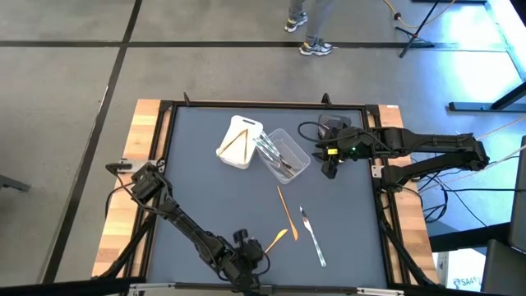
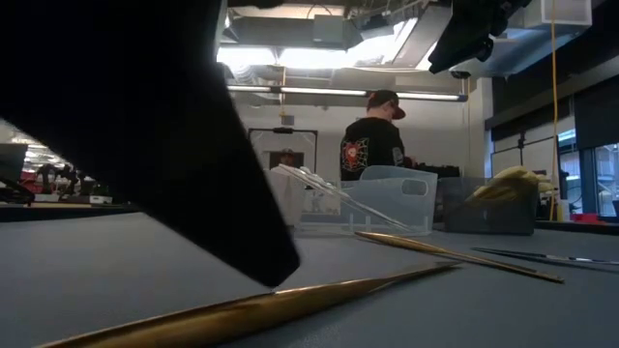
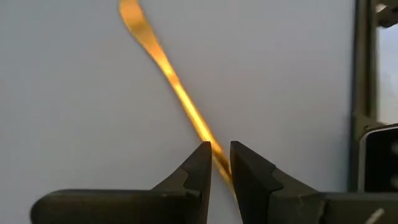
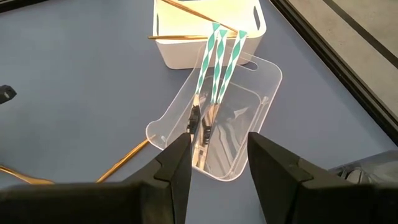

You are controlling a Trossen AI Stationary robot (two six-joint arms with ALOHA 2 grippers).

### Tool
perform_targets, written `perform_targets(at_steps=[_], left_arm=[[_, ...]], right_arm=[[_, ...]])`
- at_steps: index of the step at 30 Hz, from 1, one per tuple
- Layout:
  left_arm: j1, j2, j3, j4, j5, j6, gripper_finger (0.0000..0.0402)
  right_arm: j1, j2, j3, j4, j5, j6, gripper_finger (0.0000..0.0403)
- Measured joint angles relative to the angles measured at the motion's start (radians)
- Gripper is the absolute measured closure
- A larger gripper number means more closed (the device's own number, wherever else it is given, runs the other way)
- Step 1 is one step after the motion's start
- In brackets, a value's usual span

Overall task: Sort silverware by color (type)
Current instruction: Put the gold knife into the white bin

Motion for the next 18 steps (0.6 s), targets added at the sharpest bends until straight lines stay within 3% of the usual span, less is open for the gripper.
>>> perform_targets(at_steps=[18], left_arm=[[0.001, 0.000, 0.000, -0.002, 0.011, -0.001, 0.0349]], right_arm=[[0.000, 0.000, 0.000, 0.000, 0.000, 0.000, 0.0260]])
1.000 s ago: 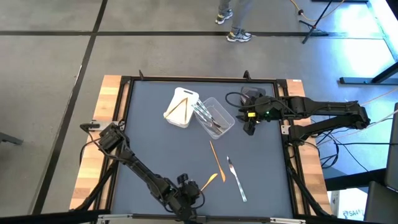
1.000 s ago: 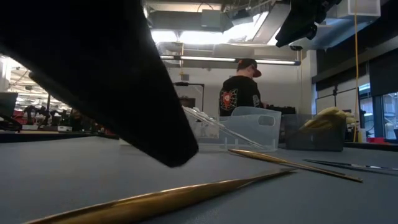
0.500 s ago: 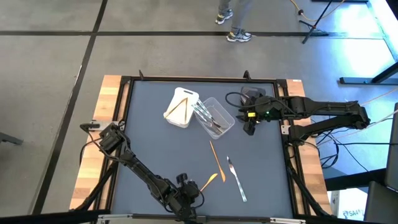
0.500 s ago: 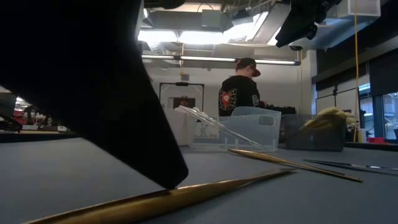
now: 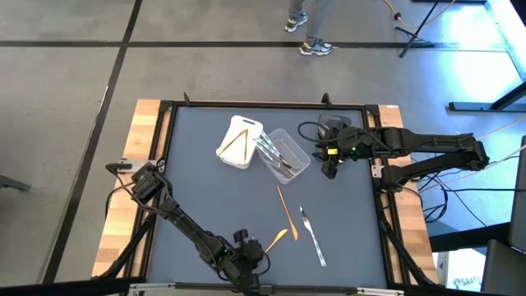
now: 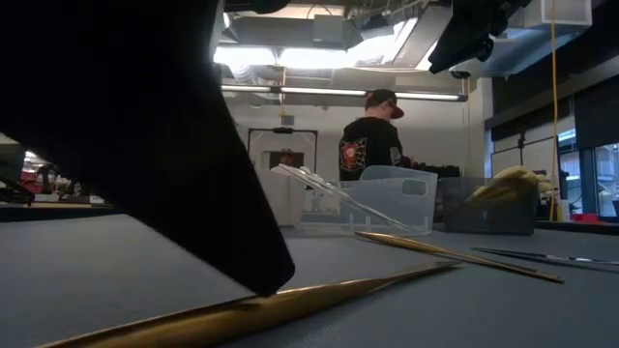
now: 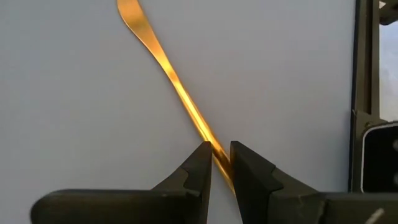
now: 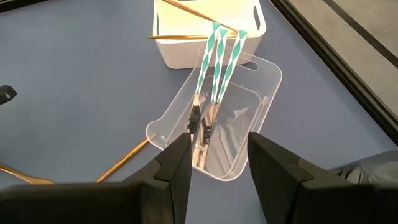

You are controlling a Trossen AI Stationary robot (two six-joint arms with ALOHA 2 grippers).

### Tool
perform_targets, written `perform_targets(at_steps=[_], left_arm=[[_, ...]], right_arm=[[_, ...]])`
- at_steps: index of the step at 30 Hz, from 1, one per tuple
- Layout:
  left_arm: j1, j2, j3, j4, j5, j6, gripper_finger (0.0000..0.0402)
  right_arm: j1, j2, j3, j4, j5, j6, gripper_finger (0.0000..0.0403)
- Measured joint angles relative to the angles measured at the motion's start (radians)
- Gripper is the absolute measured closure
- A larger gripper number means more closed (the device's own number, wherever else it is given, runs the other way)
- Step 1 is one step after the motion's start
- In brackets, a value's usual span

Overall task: Sort silverware by color (type)
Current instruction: Put the gold knife into the white bin

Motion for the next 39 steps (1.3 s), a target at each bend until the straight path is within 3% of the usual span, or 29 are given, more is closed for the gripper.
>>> perform_targets(at_steps=[14, 24, 32, 39], left_arm=[[0.014, 0.000, 0.000, 0.003, 0.089, -0.032, 0.0345], [0.014, 0.000, 0.000, -0.002, 0.088, -0.026, 0.0293], [0.014, 0.000, 0.000, -0.020, 0.068, 0.095, 0.0290], [0.014, 0.000, 0.000, -0.069, 0.042, 0.105, 0.0290]], right_arm=[[0.000, 0.000, 0.000, 0.000, 0.000, 0.000, 0.0260], [0.000, 0.000, 0.000, 0.000, 0.000, 0.000, 0.0260], [0.000, 0.000, 0.000, 0.000, 0.000, 0.000, 0.0260], [0.000, 0.000, 0.000, 0.000, 0.000, 0.000, 0.0260]])
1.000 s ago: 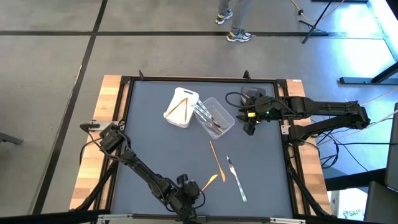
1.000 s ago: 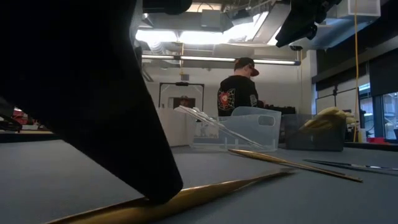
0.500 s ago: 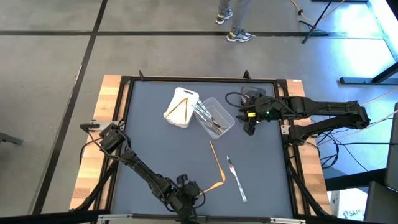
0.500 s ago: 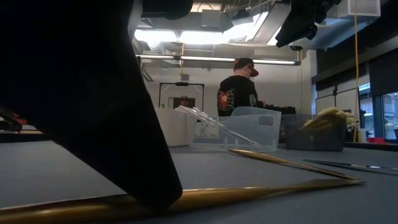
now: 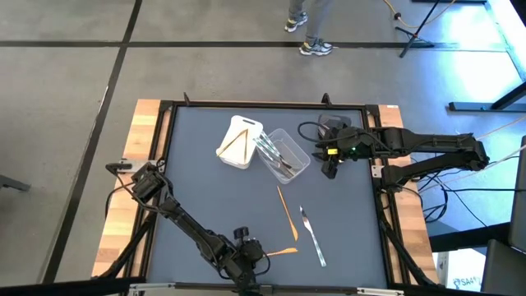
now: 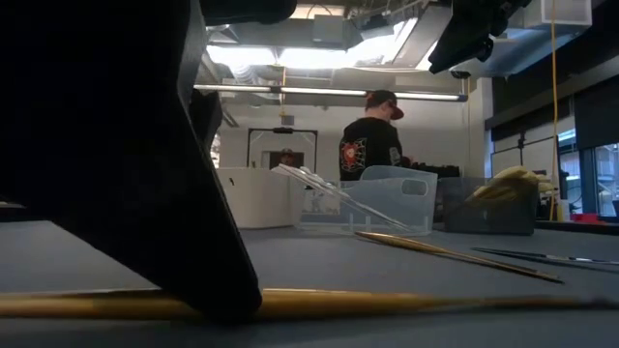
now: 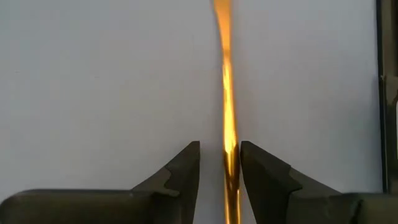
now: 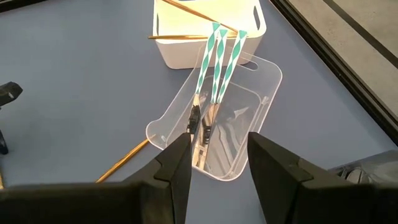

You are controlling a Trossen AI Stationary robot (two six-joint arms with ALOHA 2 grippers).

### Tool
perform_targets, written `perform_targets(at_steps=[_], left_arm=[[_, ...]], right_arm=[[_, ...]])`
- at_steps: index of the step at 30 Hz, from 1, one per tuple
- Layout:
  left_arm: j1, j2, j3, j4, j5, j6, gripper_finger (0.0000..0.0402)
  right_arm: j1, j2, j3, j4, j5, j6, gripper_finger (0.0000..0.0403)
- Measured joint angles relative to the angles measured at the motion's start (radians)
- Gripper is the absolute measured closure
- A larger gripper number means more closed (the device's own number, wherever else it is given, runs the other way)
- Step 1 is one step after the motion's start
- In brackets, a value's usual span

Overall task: Sort silverware by color (type)
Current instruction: Put the gold knife into the white bin

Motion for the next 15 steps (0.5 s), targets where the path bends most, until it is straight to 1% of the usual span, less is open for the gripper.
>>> perform_targets(at_steps=[8, 15], left_arm=[[0.000, 0.000, 0.001, -0.036, -0.006, 0.076, 0.0291], [0.000, 0.000, 0.001, -0.039, -0.008, 0.078, 0.0317]], right_arm=[[0.000, 0.000, 0.000, 0.000, 0.000, 0.000, 0.0260], [0.000, 0.000, 0.000, 0.000, 0.000, 0.000, 0.0260]])
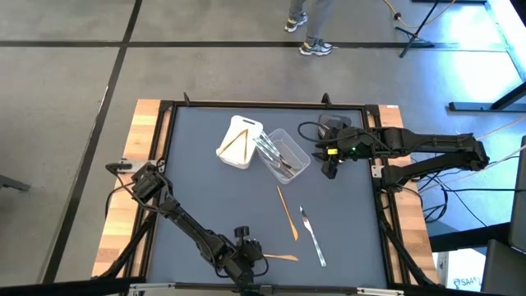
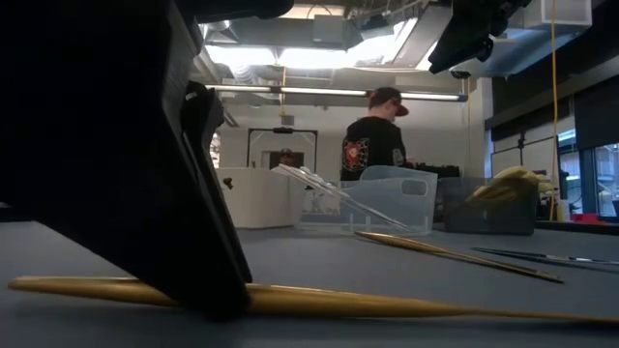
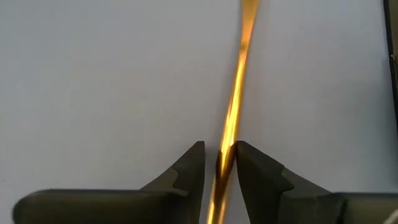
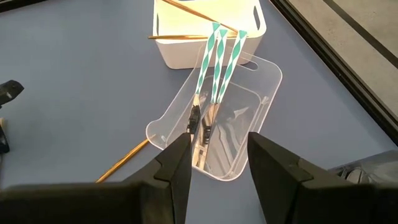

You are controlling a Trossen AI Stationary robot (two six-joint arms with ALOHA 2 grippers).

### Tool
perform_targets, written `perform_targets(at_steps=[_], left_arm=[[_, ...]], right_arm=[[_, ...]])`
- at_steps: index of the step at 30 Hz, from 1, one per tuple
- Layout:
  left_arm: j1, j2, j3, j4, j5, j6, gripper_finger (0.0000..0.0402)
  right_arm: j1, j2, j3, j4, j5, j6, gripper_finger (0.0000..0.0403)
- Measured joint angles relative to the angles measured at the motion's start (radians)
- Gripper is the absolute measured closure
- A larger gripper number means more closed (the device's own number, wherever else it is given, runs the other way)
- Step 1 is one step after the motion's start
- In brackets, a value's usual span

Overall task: Sort silverware by color (type)
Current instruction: Put the gold knife into the white bin

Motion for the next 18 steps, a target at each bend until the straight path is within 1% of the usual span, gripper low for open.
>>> perform_targets(at_steps=[11, 18], left_arm=[[0.002, 0.023, 0.002, 0.009, 0.013, 0.001, 0.0360], [0.002, 0.025, 0.002, 0.009, 0.007, 0.001, 0.0374]], right_arm=[[0.000, 0.000, 0.000, -0.005, 0.000, 0.000, 0.0260], [0.000, 0.000, 0.000, -0.006, 0.000, 0.000, 0.0260]])
